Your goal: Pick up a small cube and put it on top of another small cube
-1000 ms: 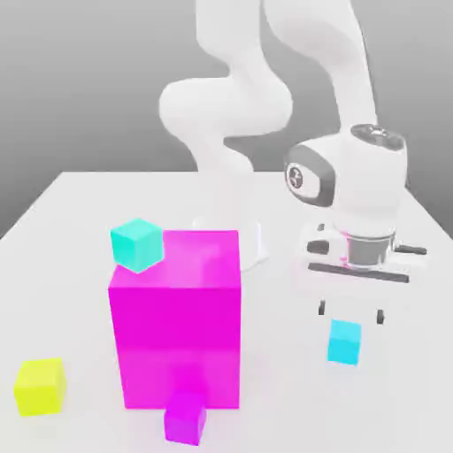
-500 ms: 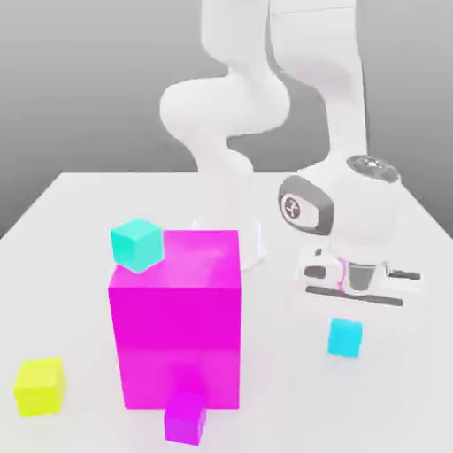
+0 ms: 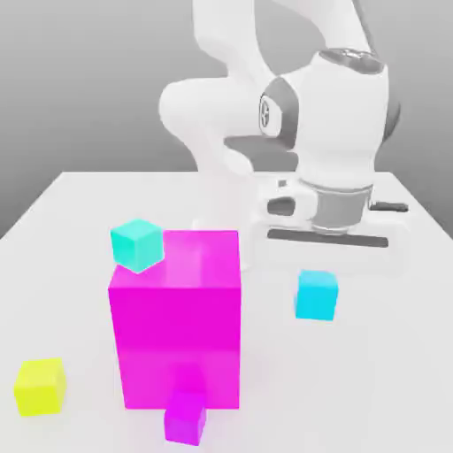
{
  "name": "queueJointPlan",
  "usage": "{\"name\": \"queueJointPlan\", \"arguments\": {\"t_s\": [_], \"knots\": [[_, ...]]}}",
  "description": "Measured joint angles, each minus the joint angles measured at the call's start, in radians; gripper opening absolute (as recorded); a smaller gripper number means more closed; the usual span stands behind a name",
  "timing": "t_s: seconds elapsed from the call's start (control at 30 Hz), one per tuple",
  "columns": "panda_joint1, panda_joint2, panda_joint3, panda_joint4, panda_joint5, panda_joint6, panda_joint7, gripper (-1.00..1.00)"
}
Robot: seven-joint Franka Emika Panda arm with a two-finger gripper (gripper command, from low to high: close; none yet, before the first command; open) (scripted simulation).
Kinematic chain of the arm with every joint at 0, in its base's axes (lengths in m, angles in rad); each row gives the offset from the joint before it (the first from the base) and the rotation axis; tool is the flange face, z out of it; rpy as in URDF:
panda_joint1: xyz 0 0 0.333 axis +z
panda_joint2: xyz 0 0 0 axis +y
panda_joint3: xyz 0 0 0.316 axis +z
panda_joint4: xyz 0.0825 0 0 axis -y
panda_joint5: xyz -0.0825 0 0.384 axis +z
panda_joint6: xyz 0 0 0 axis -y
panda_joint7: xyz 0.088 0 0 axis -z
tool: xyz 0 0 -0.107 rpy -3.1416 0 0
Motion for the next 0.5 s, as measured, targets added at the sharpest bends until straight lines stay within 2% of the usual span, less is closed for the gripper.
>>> {"name": "queueJointPlan", "arguments": {"t_s": [0.3,0.43,0.47,0.5], "knots": [[-0.205,-0.280,-0.209,0.098,-0.041,-0.385,-0.180,-1.00],[-0.233,-0.257,-0.237,0.017,-0.041,-0.284,-0.181,-1.00],[-0.235,-0.244,-0.240,-0.006,-0.042,-0.247,-0.182,1.00],[-0.235,-0.244,-0.240,-0.006,-0.041,-0.247,-0.182,1.00]]}}
